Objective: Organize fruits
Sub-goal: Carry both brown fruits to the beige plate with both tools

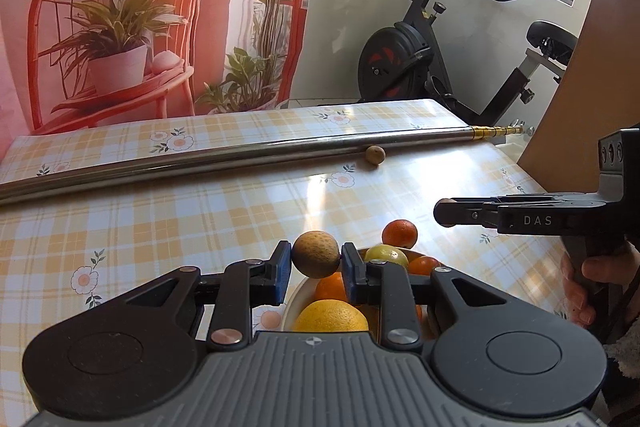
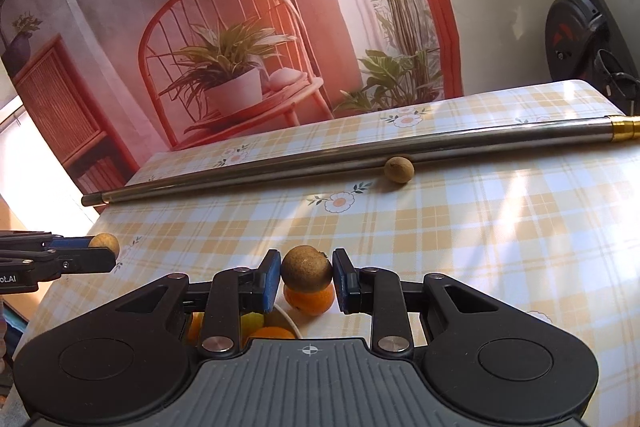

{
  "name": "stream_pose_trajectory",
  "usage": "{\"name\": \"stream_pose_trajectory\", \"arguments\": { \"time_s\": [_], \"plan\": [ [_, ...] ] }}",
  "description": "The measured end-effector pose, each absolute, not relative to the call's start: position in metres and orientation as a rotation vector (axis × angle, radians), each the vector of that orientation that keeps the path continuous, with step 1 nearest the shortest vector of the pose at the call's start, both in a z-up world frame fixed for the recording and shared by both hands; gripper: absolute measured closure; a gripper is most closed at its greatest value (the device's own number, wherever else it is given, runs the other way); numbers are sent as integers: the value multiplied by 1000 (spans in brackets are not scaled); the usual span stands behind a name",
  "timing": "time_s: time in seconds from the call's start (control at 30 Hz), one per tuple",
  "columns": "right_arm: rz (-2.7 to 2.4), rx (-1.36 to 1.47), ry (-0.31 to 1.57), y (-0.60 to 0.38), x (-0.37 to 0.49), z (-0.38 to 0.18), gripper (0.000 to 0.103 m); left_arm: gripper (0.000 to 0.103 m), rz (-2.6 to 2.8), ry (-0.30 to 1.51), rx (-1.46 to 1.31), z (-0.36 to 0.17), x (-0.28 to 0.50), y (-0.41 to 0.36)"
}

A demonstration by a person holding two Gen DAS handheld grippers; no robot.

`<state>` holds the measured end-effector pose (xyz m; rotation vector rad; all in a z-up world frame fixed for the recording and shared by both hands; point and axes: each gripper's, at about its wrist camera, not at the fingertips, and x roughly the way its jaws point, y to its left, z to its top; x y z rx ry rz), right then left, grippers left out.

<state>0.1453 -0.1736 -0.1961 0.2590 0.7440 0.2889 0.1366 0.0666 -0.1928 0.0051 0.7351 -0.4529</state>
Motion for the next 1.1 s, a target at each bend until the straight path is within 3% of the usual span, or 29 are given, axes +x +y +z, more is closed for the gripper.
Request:
{"name": "stream_pose_trajectory", "arguments": {
  "time_s": [0.47,1.1],
  "plan": [
    [341,291,730,-158,82,-177,77,75,-540,798,35,-202,91,63],
    [376,276,808,-138,29,-197,77,75,-568,948,31,-234,66,54]
  ]
}}
